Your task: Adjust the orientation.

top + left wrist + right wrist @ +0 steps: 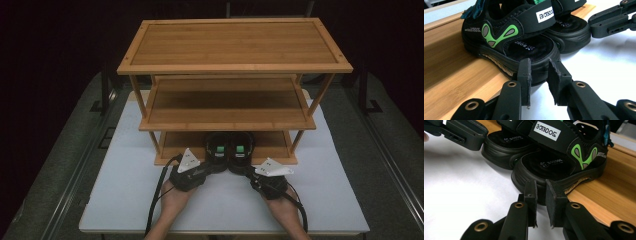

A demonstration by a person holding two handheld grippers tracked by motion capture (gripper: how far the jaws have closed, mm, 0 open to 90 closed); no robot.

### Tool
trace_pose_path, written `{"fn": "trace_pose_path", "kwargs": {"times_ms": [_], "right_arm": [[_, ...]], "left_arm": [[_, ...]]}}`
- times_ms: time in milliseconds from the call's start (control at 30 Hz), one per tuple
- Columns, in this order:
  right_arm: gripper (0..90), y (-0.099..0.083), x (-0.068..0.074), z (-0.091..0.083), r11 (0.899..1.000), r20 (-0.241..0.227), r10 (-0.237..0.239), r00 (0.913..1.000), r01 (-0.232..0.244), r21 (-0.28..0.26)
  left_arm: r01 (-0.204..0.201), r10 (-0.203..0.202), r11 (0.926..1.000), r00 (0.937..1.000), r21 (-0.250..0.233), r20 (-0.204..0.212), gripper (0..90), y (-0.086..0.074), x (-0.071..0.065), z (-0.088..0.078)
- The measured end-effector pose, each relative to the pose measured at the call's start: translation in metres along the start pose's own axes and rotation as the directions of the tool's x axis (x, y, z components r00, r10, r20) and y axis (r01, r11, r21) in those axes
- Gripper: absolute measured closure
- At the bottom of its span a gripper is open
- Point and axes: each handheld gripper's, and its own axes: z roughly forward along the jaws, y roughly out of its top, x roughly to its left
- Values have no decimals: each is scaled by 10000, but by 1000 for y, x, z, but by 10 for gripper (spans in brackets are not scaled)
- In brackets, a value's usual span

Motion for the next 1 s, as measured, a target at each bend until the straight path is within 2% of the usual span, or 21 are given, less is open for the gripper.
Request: {"fn": "trace_pose_path", "kwargs": {"times_ms": [100,367,733,1000], "right_arm": [[784,1,-1,3,10000,140,31,9999,-31,-32],[784,3,-4,12,9999,359,113,9993,-109,-99],[782,7,-9,22,9999,725,124,9973,-119,-67],[777,9,-12,27,9998,912,173,9957,-171,-35]], "left_arm": [[59,-59,10000,10000,-25,-29,718,0,1,2],[-206,215,9997,9971,129,-727,722,6,3,11],[-70,79,9999,9951,103,-982,722,11,8,22],[-26,32,10000,9952,60,-977,716,11,10,26]]}}
